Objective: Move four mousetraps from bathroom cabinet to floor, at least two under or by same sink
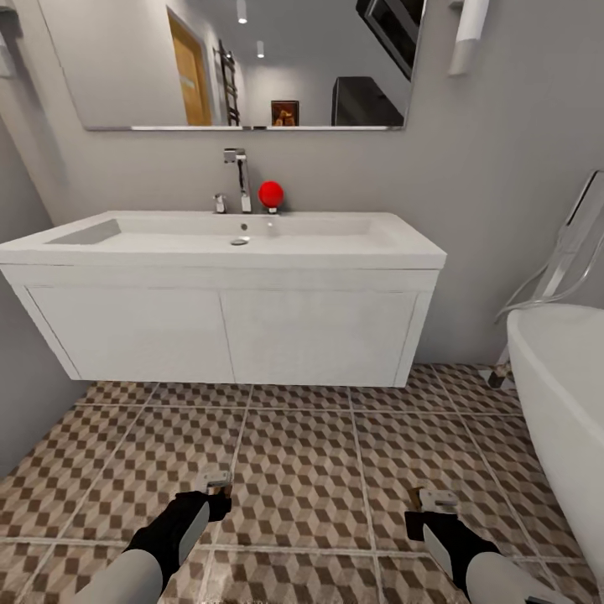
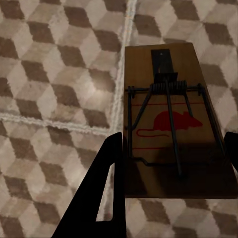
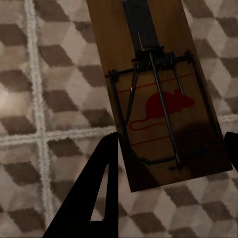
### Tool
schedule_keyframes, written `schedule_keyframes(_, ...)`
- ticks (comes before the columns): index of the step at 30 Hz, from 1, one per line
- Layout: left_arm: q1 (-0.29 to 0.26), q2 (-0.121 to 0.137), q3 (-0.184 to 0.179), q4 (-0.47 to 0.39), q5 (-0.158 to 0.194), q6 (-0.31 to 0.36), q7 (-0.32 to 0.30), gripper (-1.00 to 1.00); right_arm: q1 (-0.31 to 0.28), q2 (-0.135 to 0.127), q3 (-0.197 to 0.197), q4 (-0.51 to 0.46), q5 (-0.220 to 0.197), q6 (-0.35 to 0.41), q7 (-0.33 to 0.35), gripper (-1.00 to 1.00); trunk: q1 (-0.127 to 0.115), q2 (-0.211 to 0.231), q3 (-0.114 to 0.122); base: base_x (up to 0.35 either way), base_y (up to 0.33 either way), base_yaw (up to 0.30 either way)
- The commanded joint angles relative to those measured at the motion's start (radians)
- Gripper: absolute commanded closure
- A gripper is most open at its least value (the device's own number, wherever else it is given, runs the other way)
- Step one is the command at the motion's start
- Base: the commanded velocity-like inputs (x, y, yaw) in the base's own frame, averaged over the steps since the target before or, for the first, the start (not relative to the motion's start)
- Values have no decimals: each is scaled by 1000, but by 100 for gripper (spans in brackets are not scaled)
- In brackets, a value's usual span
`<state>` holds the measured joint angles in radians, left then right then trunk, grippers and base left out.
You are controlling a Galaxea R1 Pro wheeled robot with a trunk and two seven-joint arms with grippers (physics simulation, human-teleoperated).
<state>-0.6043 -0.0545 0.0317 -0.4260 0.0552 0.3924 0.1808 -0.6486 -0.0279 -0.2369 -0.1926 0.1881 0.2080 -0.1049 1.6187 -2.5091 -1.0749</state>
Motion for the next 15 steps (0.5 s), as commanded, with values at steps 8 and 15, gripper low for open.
schedule_keyframes(8,0,-1,-3,-6,2,4,5,100,0,3,-5,-6,8,-26,-1,100,3,-2,-32,0,0,0)
schedule_keyframes(15,0,-1,-4,-15,2,3,5,100,0,5,-7,-7,8,-57,2,100,6,-4,-59,0,0,-6)
